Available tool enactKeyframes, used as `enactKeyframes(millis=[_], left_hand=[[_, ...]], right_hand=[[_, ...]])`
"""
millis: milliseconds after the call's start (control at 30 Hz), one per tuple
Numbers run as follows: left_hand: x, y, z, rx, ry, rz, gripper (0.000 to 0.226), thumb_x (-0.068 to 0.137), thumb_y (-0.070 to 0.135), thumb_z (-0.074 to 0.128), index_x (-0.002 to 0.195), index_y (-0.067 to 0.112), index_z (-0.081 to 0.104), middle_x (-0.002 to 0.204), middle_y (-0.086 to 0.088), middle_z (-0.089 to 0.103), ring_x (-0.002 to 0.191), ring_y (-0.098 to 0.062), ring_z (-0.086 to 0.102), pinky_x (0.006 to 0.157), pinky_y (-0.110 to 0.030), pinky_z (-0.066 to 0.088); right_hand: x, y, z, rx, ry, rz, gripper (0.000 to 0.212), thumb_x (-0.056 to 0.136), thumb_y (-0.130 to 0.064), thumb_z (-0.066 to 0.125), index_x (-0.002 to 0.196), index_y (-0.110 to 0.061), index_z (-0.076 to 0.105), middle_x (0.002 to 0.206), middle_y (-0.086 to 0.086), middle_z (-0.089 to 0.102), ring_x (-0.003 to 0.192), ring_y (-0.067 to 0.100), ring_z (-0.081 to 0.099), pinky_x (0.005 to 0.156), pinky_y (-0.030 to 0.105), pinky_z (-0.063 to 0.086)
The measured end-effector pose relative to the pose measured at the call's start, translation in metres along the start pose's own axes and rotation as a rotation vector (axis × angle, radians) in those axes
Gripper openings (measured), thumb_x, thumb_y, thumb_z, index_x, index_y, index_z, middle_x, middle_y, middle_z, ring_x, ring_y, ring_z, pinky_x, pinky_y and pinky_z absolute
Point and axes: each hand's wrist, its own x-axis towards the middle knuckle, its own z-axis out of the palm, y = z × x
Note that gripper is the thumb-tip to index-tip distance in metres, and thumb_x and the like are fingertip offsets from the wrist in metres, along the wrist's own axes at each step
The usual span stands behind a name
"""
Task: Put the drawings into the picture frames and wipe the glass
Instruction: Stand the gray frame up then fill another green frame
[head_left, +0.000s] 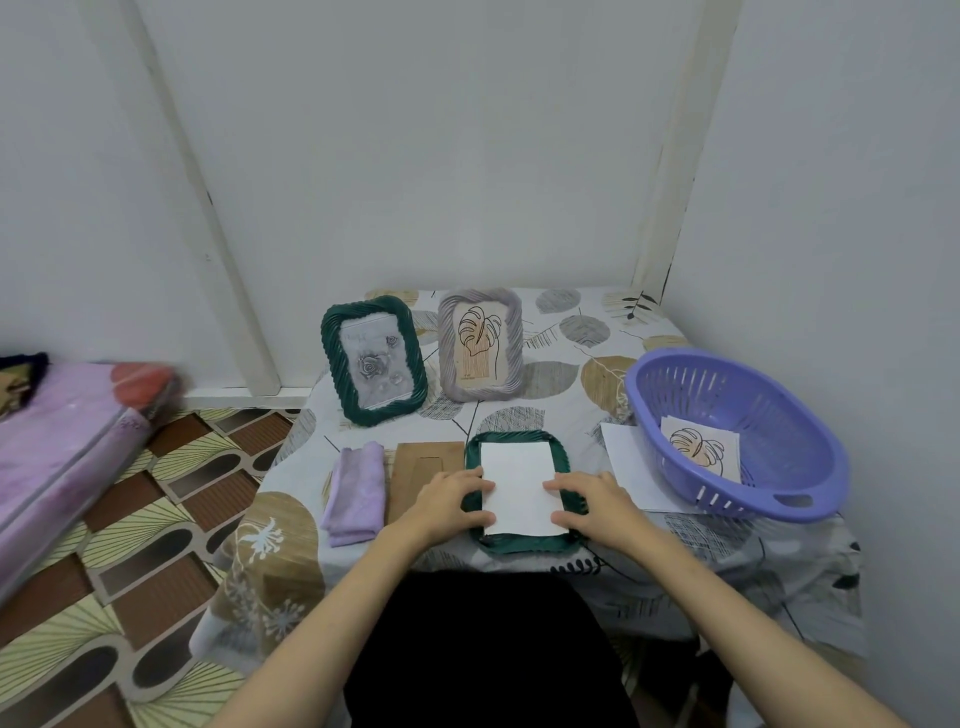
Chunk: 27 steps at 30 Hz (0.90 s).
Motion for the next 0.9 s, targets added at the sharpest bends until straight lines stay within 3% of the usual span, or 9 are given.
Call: enactKeyframes(millis=[267, 433, 900], left_hand=[[0.000, -0.002, 0.000, 0.018, -0.006, -0.005, 0.058, 0.080, 0.035, 0.067, 0.134, 0.026, 0.047, 0.152, 0.007, 0.029, 0.136, -0.026, 0.027, 0.112, -0.038, 0.023], [-0.001, -0.003, 0.001, 0.027, -0.013, 0.009, 0.061, 0.079, 0.039, 0.068, 0.134, 0.026, 0.046, 0.151, 0.009, 0.030, 0.135, -0.025, 0.028, 0.111, -0.036, 0.023], [-0.004, 0.002, -0.003, 0.028, -0.042, 0.022, 0.063, 0.078, 0.040, 0.068, 0.135, 0.025, 0.045, 0.152, 0.006, 0.028, 0.137, -0.025, 0.025, 0.112, -0.038, 0.020]], right_hand=[[0.008, 0.005, -0.005, 0.149, -0.012, -0.008, 0.039, 0.080, -0.028, 0.069, 0.117, -0.029, 0.061, 0.133, -0.005, 0.054, 0.099, 0.016, 0.046, 0.093, 0.036, 0.041], [0.009, 0.010, -0.006, 0.108, -0.089, -0.021, 0.044, 0.073, -0.031, 0.074, 0.115, -0.035, 0.062, 0.141, -0.006, 0.046, 0.124, 0.025, 0.043, 0.102, 0.044, 0.039], [0.008, 0.012, -0.004, 0.033, -0.112, -0.025, 0.046, 0.077, -0.029, 0.070, 0.122, -0.028, 0.058, 0.143, 0.001, 0.042, 0.131, 0.026, 0.035, 0.109, 0.043, 0.030]])
